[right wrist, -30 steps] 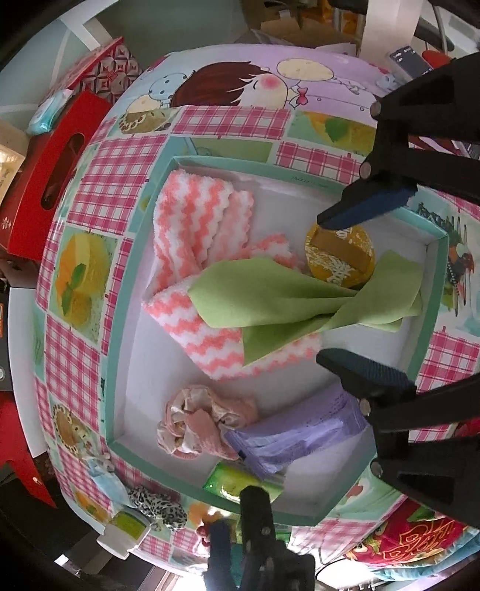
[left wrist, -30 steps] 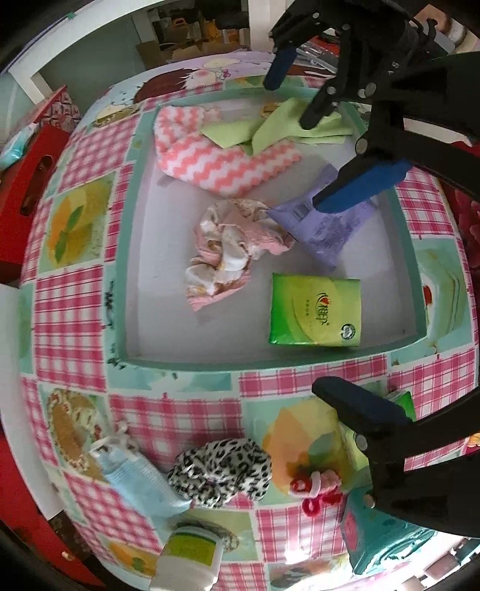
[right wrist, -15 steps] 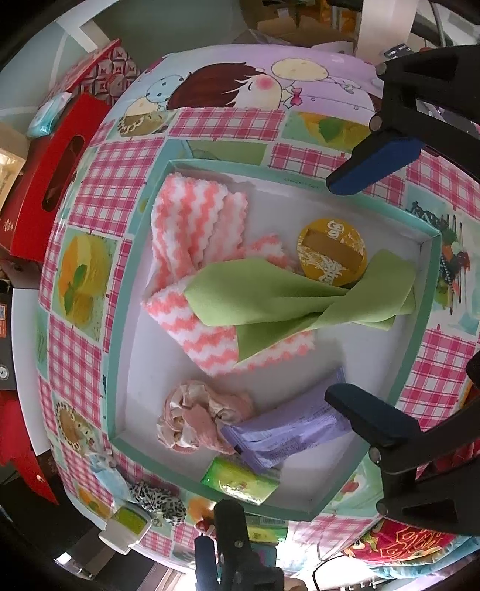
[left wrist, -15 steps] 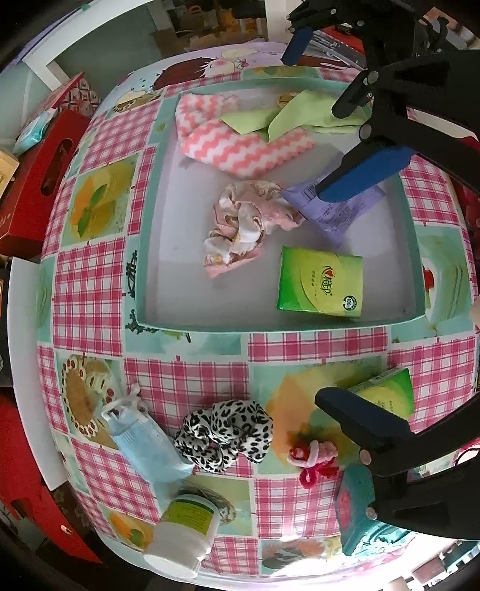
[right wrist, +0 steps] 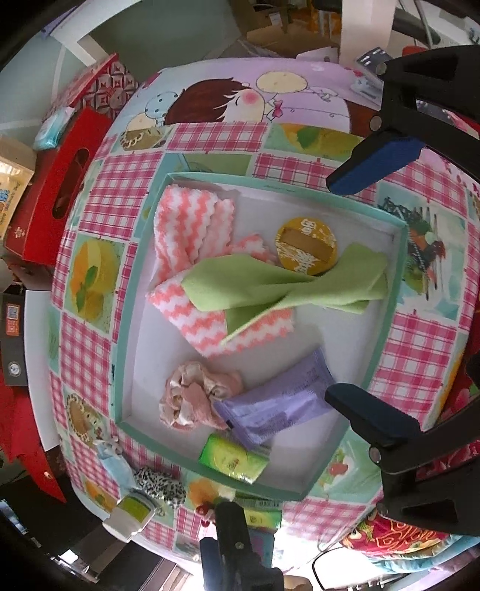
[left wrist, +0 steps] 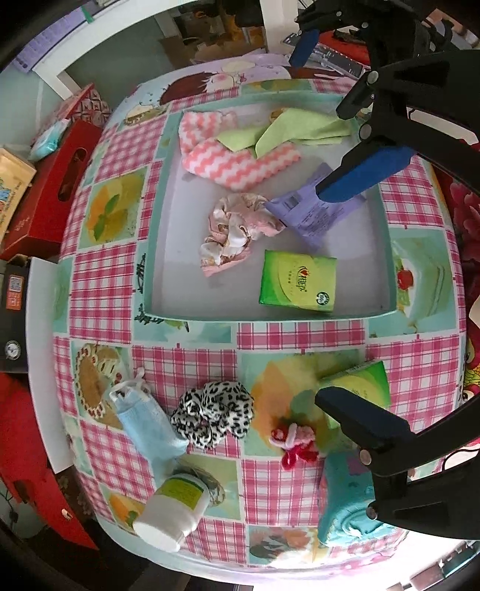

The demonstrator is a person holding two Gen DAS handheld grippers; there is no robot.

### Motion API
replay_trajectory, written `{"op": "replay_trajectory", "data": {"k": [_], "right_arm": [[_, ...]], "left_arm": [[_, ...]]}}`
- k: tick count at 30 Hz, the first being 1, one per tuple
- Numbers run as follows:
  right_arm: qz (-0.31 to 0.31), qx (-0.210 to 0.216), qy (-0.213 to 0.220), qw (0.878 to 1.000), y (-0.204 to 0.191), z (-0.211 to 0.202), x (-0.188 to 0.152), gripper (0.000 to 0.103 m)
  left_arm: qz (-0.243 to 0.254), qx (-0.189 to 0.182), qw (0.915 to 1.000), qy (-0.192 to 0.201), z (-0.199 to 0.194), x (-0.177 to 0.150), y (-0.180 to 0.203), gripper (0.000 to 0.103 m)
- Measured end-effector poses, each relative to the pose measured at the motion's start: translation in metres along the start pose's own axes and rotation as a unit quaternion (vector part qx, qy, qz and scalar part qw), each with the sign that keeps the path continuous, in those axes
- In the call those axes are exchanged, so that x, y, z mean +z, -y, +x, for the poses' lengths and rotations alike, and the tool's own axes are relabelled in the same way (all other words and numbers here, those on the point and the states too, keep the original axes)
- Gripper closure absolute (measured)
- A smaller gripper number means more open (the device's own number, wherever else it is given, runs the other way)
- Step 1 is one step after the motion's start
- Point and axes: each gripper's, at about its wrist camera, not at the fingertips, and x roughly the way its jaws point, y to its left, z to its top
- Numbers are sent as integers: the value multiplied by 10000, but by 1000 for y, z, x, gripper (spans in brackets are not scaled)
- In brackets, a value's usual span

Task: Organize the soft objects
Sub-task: 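Move both tools back from the tray toward the remaining items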

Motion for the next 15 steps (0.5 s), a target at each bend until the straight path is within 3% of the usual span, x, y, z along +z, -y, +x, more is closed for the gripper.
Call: {"op": "replay_trajectory", "data": {"k": [9, 15], "right_arm": [[-65, -5, 398, 9992, -25, -34, -19, 0], [-109, -138, 771, 9969, -50, -52, -34, 0]], "left_arm": [[-38, -439, 9985, 337, -35, -29, -8, 3], [-433, -711, 9919, 955, -56, -56, -29, 3]]}}
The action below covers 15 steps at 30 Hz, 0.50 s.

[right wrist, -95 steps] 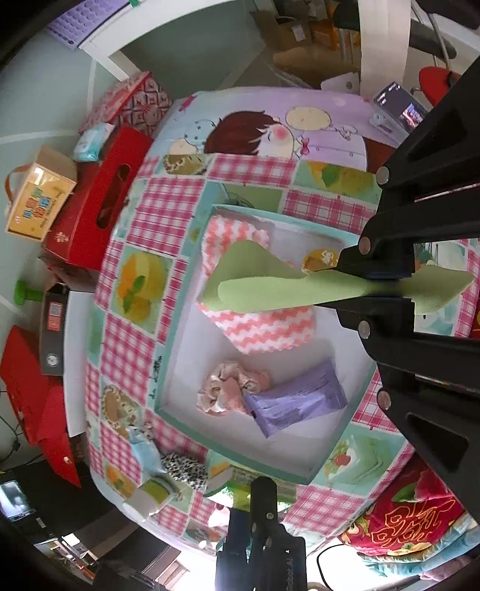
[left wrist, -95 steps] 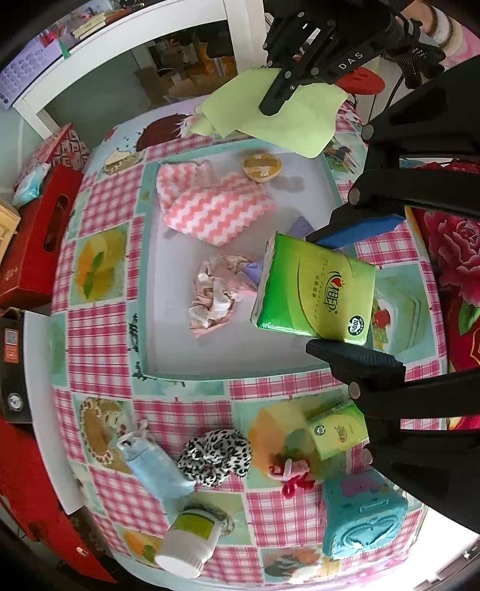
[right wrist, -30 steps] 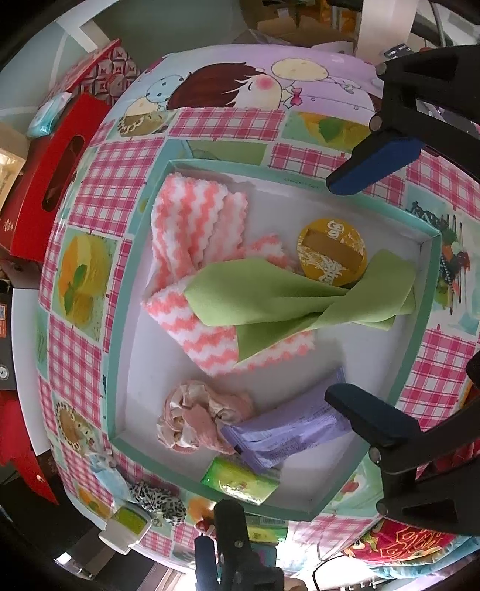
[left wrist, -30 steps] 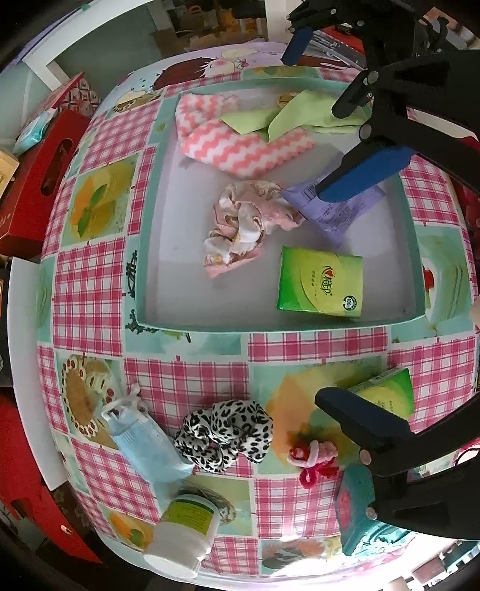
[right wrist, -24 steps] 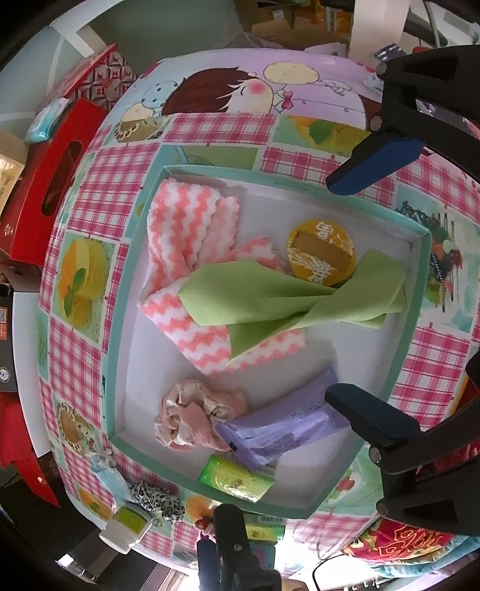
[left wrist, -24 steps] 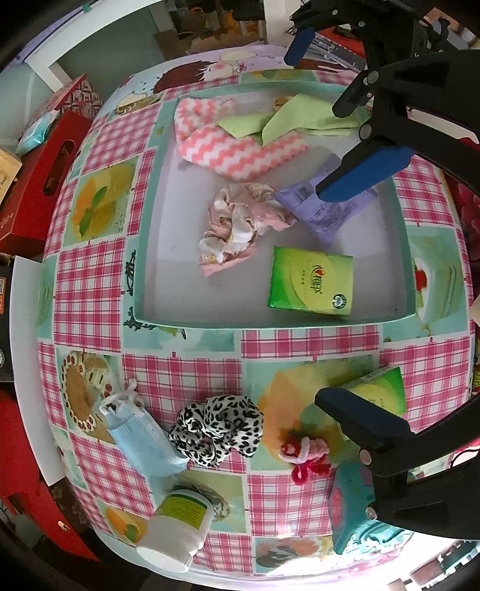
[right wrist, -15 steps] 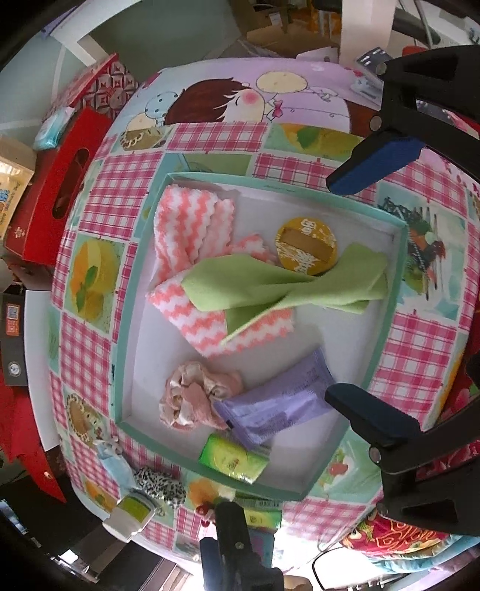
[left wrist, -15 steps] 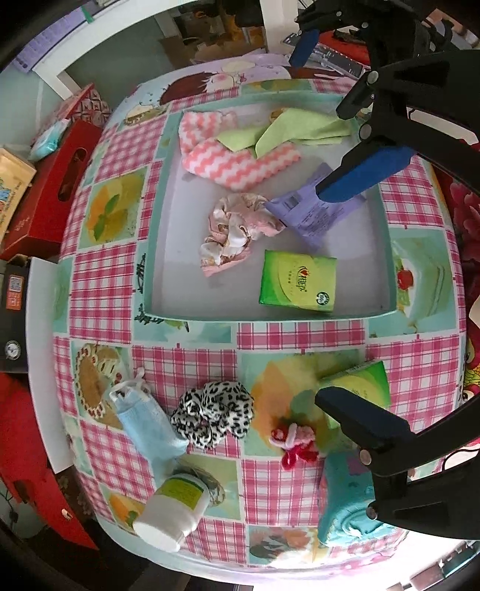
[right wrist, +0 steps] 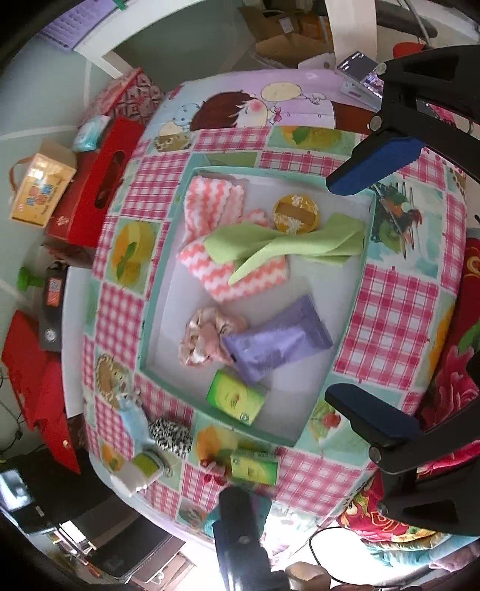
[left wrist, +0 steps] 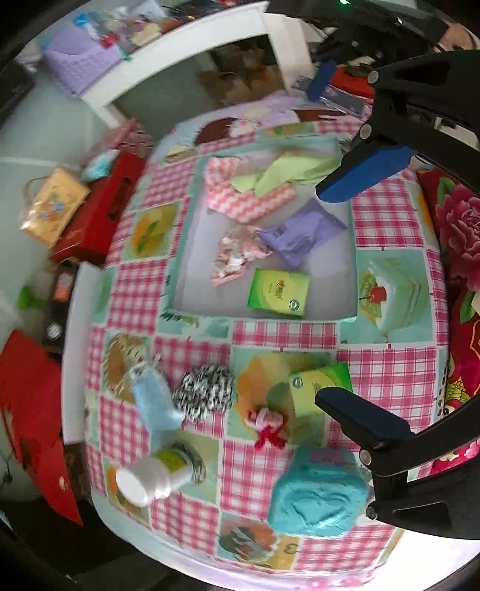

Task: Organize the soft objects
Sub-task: 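Move both tools back from the tray toward the remaining items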

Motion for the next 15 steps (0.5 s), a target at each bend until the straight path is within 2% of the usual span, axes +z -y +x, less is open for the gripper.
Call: {"op": "replay_trajectory", "data": {"k": [3, 7, 15], "right_arm": [[38, -110, 175, 9998, -12, -5, -5, 0], [217, -11, 368, 9991, -25, -10, -9, 0], [252, -44, 574, 9980, -59, -8, -9, 0]], "left_arm": [[-142, 27, 9994, 312, -14, -11, -12, 3], [-265, 212, 9974, 637, -30, -22, -33, 3], [-463, 484, 9923, 1044, -57, -34, -74, 3]]}}
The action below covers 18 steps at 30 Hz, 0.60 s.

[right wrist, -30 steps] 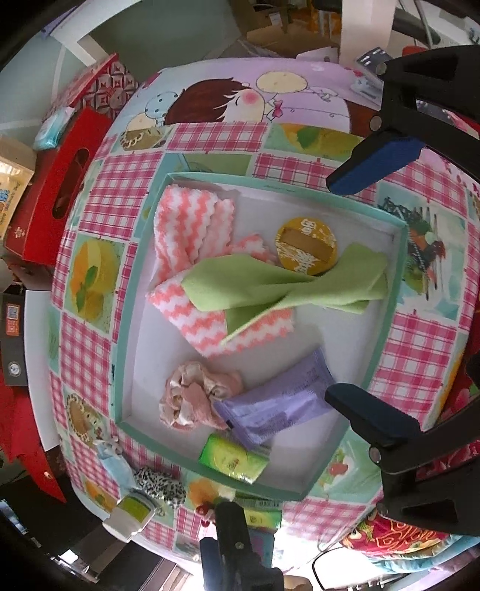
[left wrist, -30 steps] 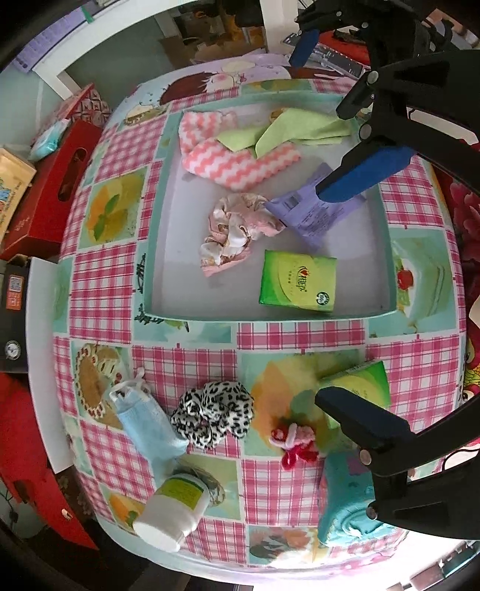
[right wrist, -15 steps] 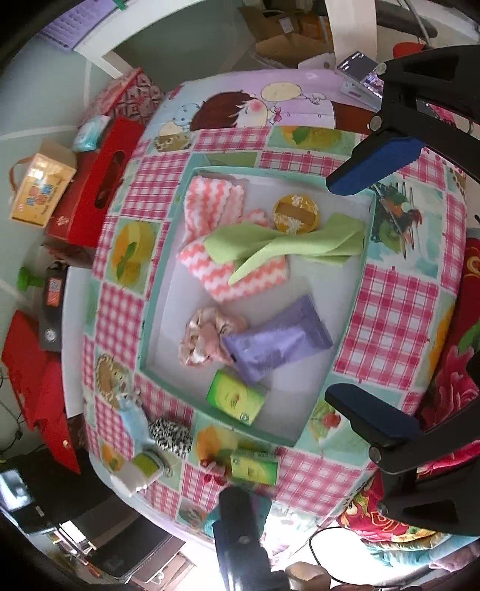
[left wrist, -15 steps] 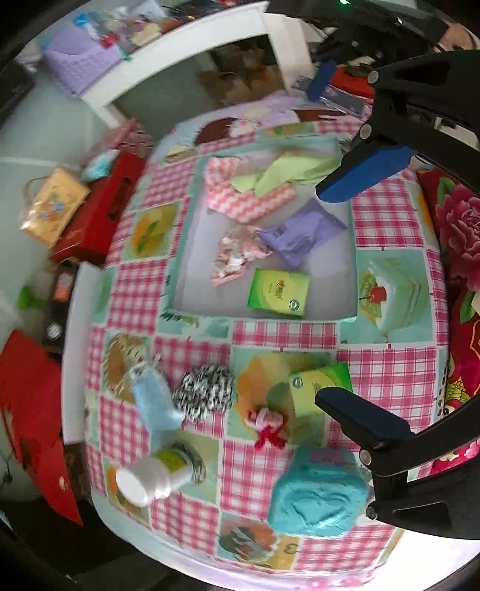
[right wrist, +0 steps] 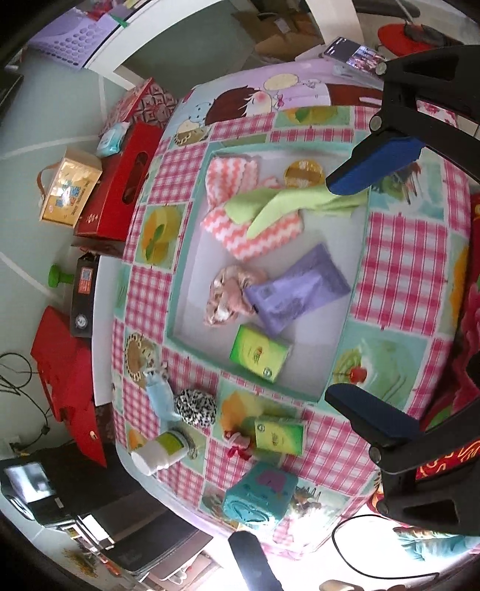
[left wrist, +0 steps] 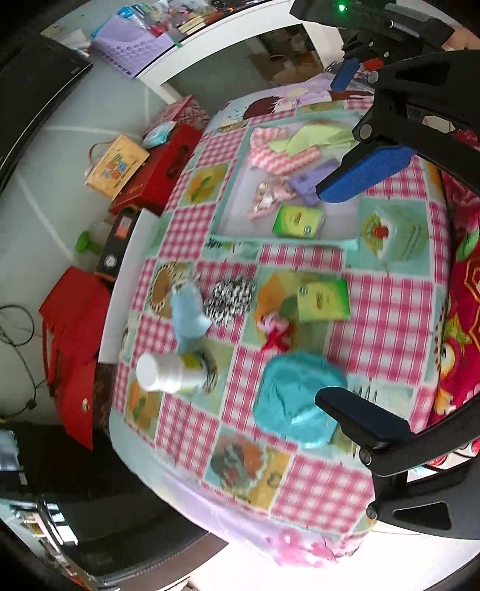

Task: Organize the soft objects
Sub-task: 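Move both tools back from the tray toward the remaining items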

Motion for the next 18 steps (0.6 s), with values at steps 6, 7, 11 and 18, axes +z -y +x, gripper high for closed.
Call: {"op": "replay_trajectory", "data": {"k": [6, 7, 11, 18], "right_arm": [[-179, -122, 172, 9996, -25, -1, 3, 0], [-202, -104, 218, 9995, -29, -1, 4, 0], [-268, -42, 371, 9989, -42, -1, 8, 0], [-323, 106, 358, 9988, -55, 9, 14, 0]], "left_arm": [[2, 9, 10000, 80, -4, -2, -17, 3], [25, 39, 9999, 101, -4, -3, -20, 3], [22, 100, 9998, 146, -3, -1, -27, 3], [-58, 183, 9996, 185, 2, 5, -40, 3]]}}
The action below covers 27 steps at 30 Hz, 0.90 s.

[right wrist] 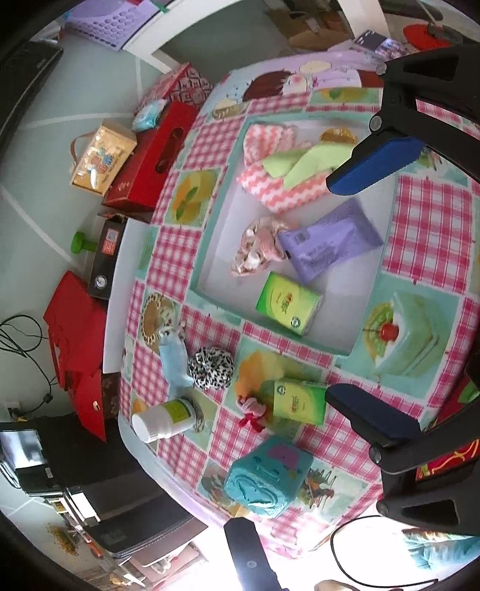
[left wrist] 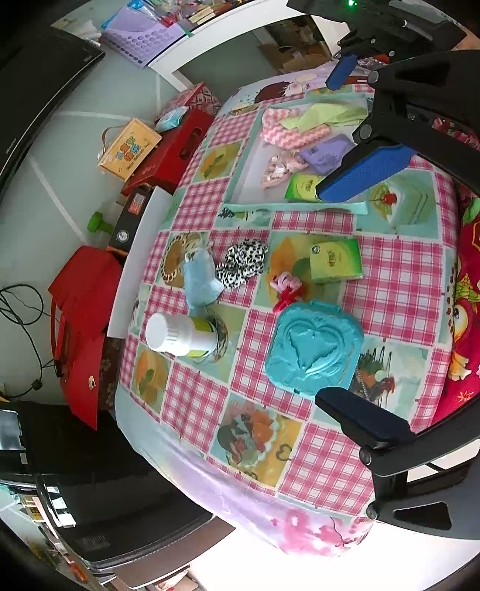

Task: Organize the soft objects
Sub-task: 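Move both tools back from the tray toward the remaining items, then grasp the green tissue box with the right tool while the left tool grasps the red hair tie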

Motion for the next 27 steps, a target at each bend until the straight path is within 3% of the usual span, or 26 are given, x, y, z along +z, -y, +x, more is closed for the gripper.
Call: {"op": "replay_trajectory", "data": {"k": [8, 17, 21, 27], "right_arm": [[-23, 55, -175, 9998, -4, 24, 6, 0], [-180, 427, -229, 9987, -23, 44, 16, 0], [-250, 585, -319, 9975, -32, 54, 21, 0], [-435, 840, -460, 9945, -52, 65, 27, 0]], "left_arm": [[-10, 22, 9999, -110, 13, 7, -11, 3], [23, -49, 9991, -428, 37, 24, -20, 3], [121, -315, 9965, -764, 52, 35, -20, 3], [423, -324, 9917, -1170, 71, 51, -18, 3]]}}
